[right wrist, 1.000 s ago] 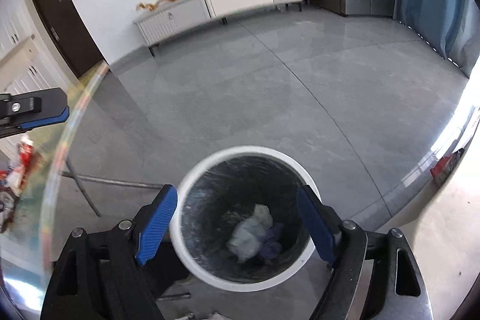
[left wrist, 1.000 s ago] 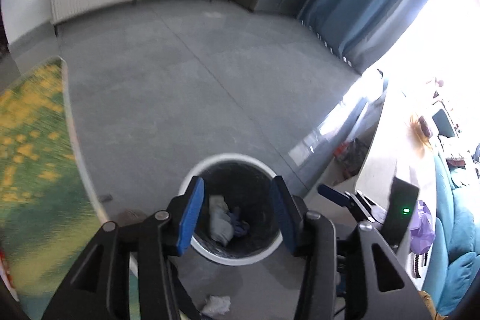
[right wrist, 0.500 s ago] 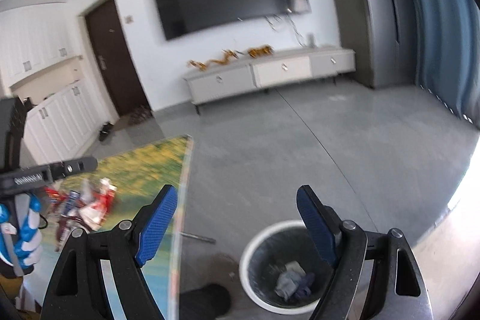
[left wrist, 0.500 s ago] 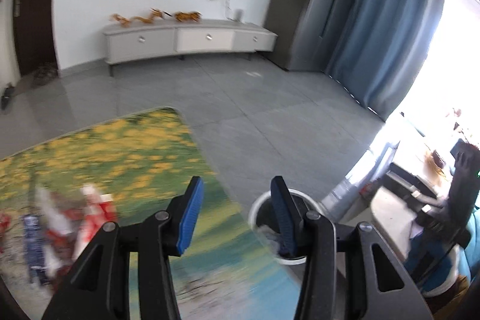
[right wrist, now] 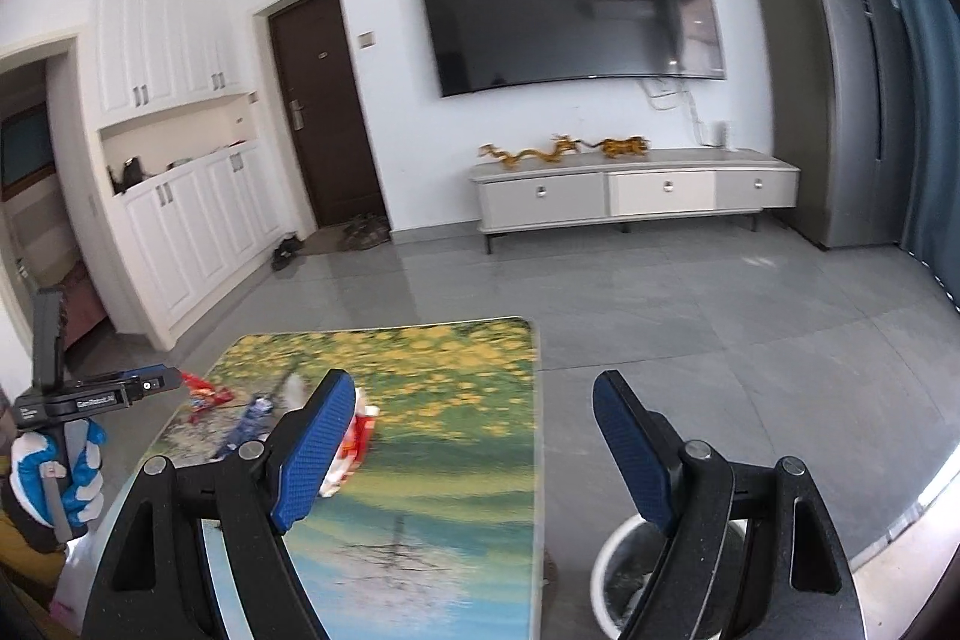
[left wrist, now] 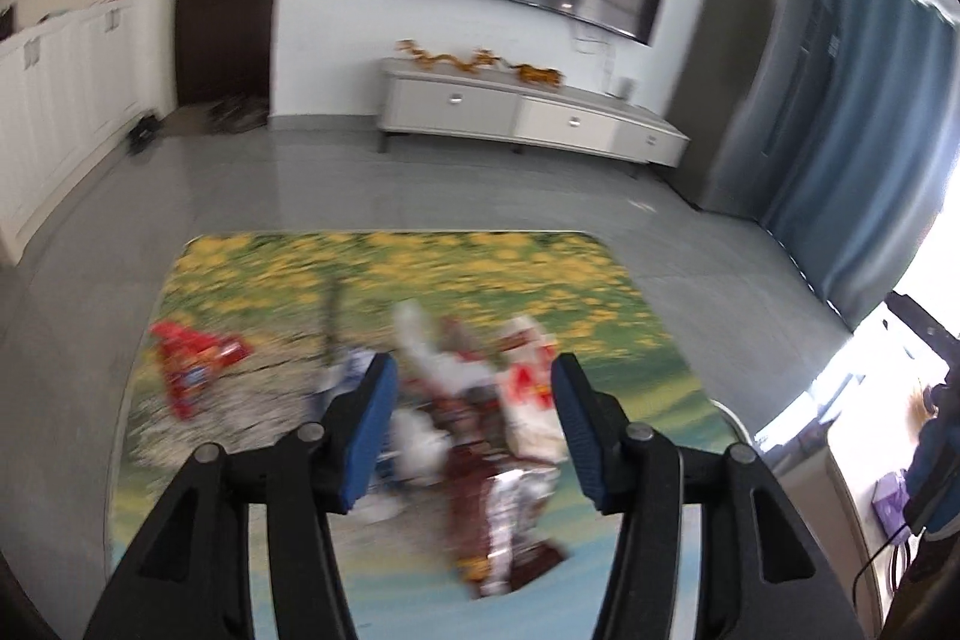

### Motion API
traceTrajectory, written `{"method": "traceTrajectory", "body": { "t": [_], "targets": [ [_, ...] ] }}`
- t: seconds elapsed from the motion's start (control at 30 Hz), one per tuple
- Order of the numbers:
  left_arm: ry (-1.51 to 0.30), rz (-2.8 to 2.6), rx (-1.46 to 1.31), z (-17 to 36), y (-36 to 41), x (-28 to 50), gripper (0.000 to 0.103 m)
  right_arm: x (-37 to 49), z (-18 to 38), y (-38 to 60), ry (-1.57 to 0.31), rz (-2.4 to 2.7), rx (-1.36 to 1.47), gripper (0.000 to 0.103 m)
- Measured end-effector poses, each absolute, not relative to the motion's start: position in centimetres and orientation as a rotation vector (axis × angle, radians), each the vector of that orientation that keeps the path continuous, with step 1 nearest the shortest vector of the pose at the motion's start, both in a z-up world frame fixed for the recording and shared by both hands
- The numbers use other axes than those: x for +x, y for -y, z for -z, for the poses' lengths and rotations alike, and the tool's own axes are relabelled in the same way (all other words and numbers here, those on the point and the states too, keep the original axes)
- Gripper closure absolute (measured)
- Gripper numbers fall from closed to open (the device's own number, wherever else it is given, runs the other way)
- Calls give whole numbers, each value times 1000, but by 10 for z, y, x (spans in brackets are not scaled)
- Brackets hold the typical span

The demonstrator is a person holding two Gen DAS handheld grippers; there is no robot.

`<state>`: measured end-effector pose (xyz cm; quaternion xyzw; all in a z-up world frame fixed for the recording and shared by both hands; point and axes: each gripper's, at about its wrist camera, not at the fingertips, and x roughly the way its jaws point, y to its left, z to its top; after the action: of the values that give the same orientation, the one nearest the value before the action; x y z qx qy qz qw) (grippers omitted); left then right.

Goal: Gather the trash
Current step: 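Move both open grippers back over the table, then grasp the blue-and-white carton with the left gripper while the right grasps the brown chip bag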

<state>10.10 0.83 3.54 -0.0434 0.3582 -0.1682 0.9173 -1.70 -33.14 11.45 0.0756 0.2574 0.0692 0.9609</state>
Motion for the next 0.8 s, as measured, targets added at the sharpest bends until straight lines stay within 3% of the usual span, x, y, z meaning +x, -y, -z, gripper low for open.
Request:
{"method": "traceTrajectory", "body": {
  "t": [0.3, 0.6, 0.8],
  "targets": [
    [-850, 296, -187, 14, -83, 109, 51, 10, -96, 256, -609, -252, 106, 23],
    [-968, 357, -203, 53, -76, 126, 51, 19, -71, 196, -699, -338, 82, 23],
    [-1046, 378, -211, 75, -62, 153, 48, 29, -28, 154, -856, -450, 45, 23]
  ]
}}
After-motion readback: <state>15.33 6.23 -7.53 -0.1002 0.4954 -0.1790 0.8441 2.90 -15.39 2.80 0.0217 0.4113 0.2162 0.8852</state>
